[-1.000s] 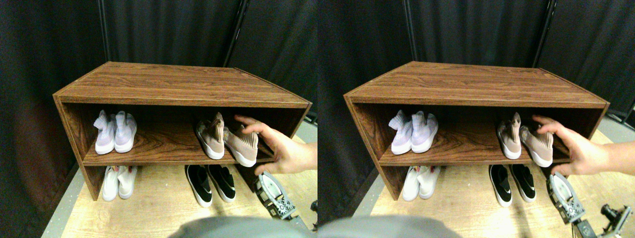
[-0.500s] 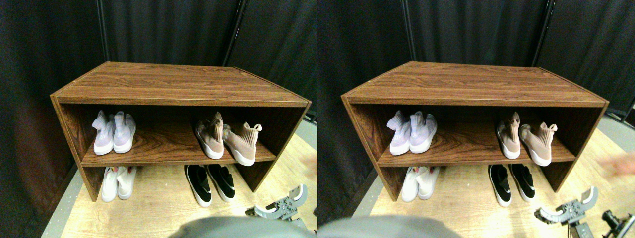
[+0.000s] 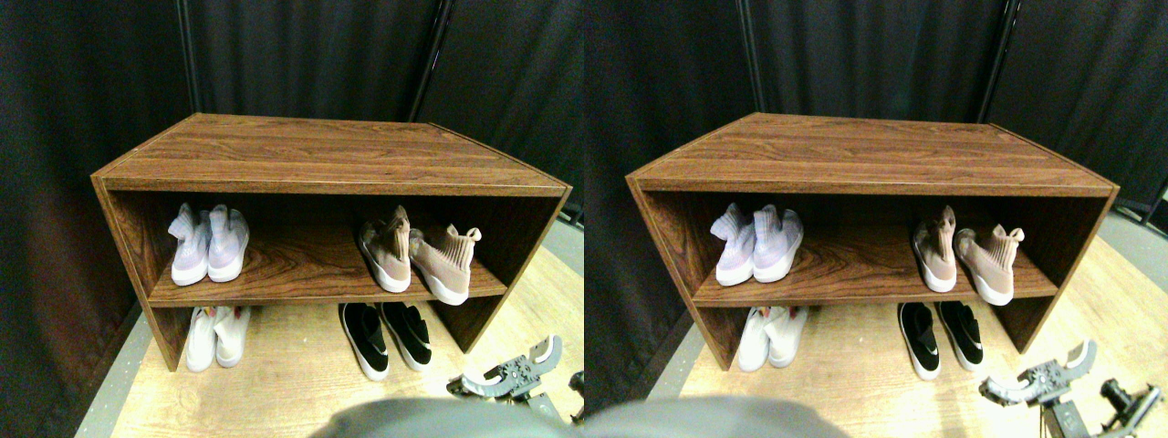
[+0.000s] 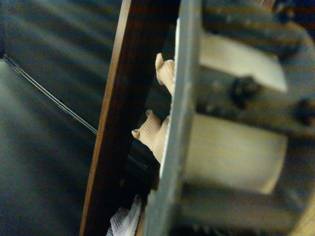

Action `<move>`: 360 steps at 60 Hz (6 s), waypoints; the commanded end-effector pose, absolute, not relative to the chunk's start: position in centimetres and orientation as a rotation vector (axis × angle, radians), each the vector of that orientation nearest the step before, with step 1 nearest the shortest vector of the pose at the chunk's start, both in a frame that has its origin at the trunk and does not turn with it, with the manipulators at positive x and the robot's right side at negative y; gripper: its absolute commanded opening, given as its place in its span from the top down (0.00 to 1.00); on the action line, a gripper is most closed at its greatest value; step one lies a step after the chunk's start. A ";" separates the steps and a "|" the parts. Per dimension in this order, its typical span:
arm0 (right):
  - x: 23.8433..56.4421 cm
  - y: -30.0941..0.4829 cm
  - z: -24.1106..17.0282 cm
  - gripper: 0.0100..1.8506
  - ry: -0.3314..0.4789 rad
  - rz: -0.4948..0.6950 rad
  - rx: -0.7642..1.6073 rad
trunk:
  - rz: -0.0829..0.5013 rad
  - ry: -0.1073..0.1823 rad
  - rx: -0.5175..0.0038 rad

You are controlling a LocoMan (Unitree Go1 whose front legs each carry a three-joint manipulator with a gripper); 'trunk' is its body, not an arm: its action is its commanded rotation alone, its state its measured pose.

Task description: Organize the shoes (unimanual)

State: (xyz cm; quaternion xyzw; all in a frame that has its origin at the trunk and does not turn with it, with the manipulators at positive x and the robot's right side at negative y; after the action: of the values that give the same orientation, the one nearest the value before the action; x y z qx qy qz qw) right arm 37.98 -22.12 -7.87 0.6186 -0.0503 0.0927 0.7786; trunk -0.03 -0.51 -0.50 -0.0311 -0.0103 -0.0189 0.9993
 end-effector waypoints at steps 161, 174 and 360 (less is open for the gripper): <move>43.8 -31.2 -3.3 0.97 -0.312 0.152 1.117 | -0.058 -0.028 -0.076; 47.2 -30.6 -5.4 0.97 -0.268 0.006 1.187 | -0.048 -0.026 -0.089; 42.3 -29.9 -21.1 0.97 0.091 -0.062 1.315 | -0.034 0.033 -0.078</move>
State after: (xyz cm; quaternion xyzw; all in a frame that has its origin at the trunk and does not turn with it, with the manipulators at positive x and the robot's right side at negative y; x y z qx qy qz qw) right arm 41.82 -29.51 -21.39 0.6057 0.0529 -0.0381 0.7930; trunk -0.40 -0.44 -0.38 -0.0307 0.0088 -0.0212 0.9993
